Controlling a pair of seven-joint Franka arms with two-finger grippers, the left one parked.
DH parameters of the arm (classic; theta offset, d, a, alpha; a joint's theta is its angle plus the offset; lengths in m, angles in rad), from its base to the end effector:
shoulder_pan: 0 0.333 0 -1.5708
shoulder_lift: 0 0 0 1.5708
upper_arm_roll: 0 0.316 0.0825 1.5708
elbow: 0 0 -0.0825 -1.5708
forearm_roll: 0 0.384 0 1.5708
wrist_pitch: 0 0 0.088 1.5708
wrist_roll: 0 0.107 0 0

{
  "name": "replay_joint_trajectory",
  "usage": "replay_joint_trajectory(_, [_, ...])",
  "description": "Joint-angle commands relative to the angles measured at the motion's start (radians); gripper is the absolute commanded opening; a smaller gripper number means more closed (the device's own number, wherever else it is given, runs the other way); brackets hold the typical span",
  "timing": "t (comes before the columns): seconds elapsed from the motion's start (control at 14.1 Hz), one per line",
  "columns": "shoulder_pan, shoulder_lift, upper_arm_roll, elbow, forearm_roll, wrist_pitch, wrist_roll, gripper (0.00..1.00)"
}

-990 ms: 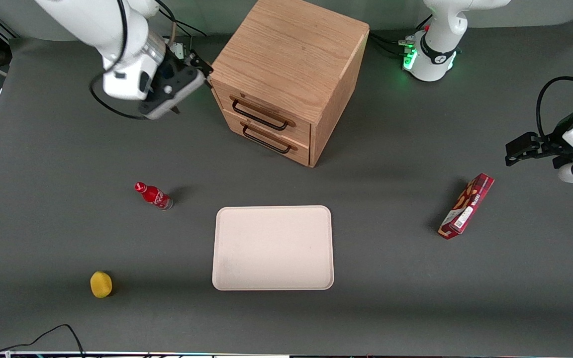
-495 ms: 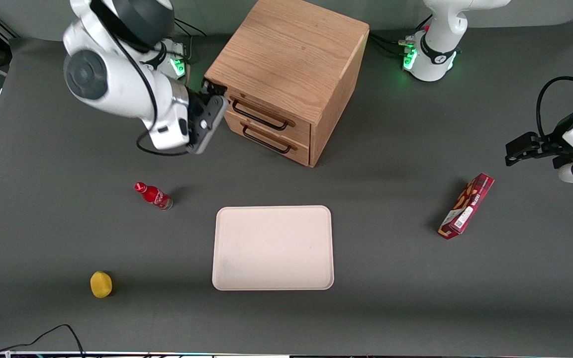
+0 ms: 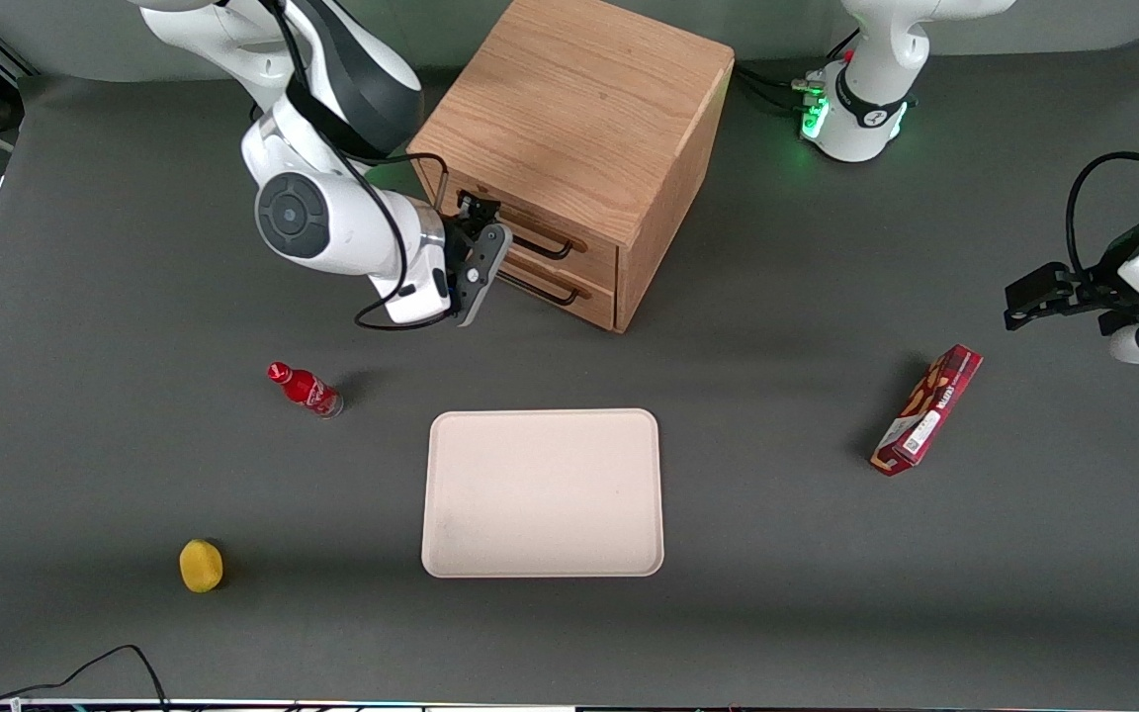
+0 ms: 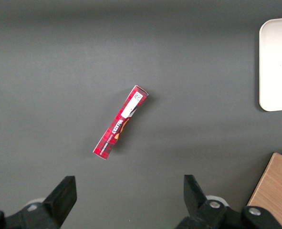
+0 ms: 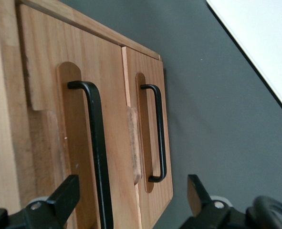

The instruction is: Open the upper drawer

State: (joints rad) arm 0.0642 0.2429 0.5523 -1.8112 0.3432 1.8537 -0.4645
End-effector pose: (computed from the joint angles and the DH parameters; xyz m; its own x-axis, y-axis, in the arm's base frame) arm 0.4844 0.3525 0.4198 0.5829 0.8124 0.0184 0.7262 -0.5107 -0.4602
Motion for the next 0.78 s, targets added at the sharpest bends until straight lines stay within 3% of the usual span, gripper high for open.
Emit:
replay_joint_trajectory(0.0, [-0.007,-0.027,0.015,-0.066,0.036,0.068,-0.014,1.00])
replay_joint_trajectory(0.71, [-0.012,-0.007,0.037,-0.111,0.059,0.150,-0.016,1.00])
